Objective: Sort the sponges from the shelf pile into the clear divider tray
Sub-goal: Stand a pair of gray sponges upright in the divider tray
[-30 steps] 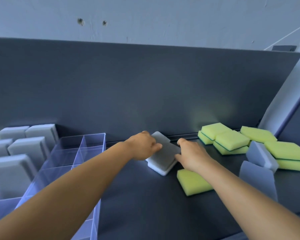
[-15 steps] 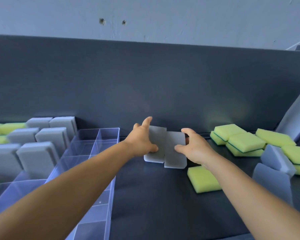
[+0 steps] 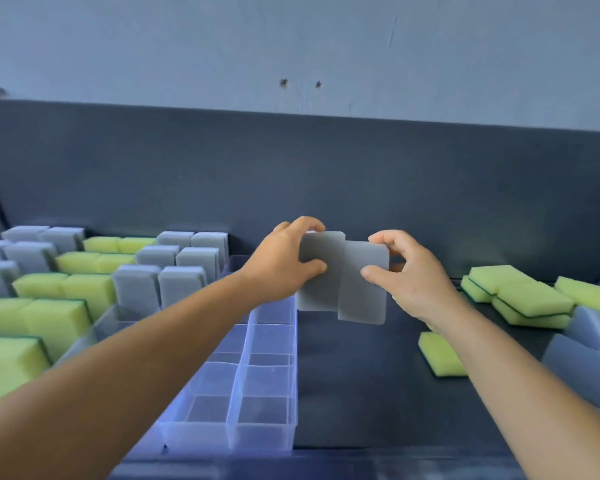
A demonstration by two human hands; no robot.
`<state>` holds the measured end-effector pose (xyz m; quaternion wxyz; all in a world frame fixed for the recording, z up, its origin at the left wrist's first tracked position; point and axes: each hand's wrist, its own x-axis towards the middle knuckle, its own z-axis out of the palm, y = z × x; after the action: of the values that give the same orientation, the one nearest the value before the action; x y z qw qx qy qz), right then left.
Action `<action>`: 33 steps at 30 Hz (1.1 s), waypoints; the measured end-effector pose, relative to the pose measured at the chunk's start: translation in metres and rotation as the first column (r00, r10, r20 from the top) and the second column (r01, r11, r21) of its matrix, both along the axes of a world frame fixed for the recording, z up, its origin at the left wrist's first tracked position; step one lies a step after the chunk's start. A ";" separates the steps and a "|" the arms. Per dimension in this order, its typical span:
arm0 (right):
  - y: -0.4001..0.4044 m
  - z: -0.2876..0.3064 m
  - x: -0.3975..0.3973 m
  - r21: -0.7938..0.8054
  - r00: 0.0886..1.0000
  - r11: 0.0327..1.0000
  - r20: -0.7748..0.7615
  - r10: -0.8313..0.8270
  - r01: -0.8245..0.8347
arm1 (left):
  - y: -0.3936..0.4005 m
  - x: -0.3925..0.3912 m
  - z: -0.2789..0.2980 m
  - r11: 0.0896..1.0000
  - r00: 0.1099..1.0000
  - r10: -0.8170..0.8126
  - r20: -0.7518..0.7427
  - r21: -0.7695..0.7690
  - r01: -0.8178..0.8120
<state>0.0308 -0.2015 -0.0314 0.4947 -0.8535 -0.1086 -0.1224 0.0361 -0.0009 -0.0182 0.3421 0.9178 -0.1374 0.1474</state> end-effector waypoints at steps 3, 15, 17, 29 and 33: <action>0.024 0.011 -0.019 -0.006 0.999 1.000 0.040 0.000 0.001 | 0.025 -0.020 0.009 0.999 1.000 0.022 0.018 0.030 -0.022; 0.125 0.027 -0.086 -0.009 0.994 0.998 0.080 0.068 -0.067 | 0.140 -0.096 0.026 0.988 0.992 0.113 0.057 0.102 -0.118; 0.142 0.026 -0.093 -0.009 0.993 0.997 0.080 0.081 -0.081 | 0.158 -0.104 0.025 0.987 0.991 0.126 0.051 0.091 -0.130; 0.215 0.005 -0.090 -0.007 0.988 0.989 0.022 0.150 -0.150 | 0.213 -0.113 0.005 0.967 0.980 0.201 0.007 0.158 -0.200; 0.224 0.000 -0.080 -0.037 0.988 0.988 0.010 0.152 -0.152 | 0.220 -0.106 -0.002 0.965 0.977 0.213 -0.019 0.162 -0.207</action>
<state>-0.0496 0.0221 -0.0318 0.4863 -0.8508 -0.1787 -0.0875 -0.0699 0.2190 -0.0203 0.2525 0.9541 -0.0447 0.1545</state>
